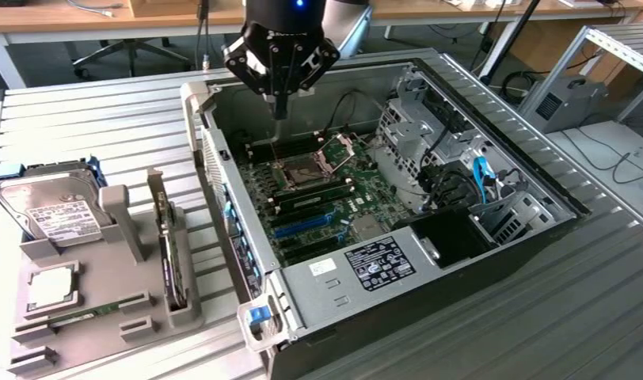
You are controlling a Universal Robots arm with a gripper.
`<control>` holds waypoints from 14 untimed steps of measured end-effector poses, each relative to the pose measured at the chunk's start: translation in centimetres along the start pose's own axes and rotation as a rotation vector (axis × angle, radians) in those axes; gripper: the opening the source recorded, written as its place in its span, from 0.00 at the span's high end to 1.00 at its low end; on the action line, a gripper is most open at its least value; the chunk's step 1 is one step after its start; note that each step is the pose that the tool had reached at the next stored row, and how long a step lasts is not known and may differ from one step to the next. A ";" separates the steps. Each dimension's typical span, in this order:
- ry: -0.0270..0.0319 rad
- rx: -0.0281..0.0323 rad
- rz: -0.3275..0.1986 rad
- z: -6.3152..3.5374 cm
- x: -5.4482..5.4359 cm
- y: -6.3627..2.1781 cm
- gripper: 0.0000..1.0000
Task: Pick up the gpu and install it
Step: 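Reach for the gpu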
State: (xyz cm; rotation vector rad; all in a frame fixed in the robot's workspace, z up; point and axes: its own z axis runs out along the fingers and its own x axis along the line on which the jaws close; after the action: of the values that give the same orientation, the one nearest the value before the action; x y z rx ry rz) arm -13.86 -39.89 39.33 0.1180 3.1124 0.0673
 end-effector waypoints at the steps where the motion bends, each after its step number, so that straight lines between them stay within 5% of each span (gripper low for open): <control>1: 0.0000 0.0000 0.000 0.00 0.1 0.00 0.89; 14: -0.0001 0.0005 0.000 -0.02 0.8 -0.06 0.89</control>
State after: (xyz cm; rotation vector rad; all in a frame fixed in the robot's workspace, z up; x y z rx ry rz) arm -14.61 -39.89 39.33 0.1179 3.1124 0.0664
